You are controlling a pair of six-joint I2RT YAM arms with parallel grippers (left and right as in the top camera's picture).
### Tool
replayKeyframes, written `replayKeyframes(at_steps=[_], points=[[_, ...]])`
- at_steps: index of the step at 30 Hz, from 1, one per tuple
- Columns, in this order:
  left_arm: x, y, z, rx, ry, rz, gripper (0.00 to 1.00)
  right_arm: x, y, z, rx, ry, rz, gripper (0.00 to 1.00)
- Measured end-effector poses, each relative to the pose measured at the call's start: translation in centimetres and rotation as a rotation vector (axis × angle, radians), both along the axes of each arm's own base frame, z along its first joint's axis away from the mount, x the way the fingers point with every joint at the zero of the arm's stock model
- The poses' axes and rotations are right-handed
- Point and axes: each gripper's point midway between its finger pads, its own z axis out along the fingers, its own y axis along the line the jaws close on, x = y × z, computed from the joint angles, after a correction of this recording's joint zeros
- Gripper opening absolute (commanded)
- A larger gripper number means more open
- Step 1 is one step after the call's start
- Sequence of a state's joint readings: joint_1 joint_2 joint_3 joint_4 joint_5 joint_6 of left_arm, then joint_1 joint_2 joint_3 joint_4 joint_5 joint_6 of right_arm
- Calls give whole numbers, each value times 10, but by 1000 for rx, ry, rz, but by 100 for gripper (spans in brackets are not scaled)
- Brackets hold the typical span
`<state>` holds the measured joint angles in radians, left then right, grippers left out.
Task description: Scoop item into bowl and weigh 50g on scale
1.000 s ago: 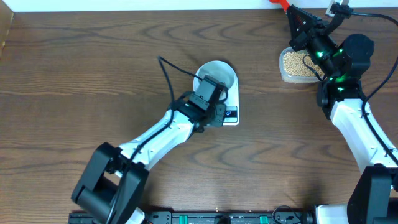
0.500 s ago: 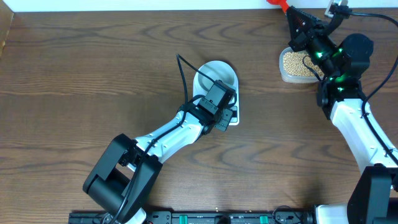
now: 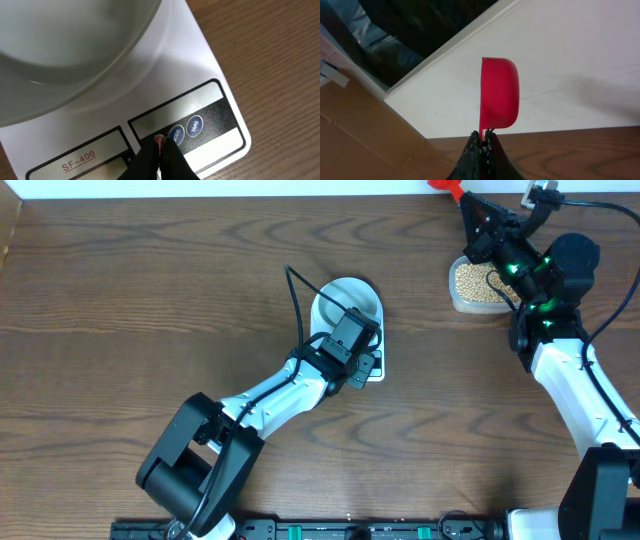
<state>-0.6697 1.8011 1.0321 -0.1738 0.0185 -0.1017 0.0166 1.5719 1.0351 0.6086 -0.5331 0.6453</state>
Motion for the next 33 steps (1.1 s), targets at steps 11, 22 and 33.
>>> replayKeyframes(at_steps=[11,22,33], points=[[1,0,-4,5,0,0,7,0,0,0,0,0,0,1],[2,0,-10,10,7,2,7,0,0,0,0,1,0,1],[3,0,-15,18,17,2,7,-1,7,0,0,1,12,1]])
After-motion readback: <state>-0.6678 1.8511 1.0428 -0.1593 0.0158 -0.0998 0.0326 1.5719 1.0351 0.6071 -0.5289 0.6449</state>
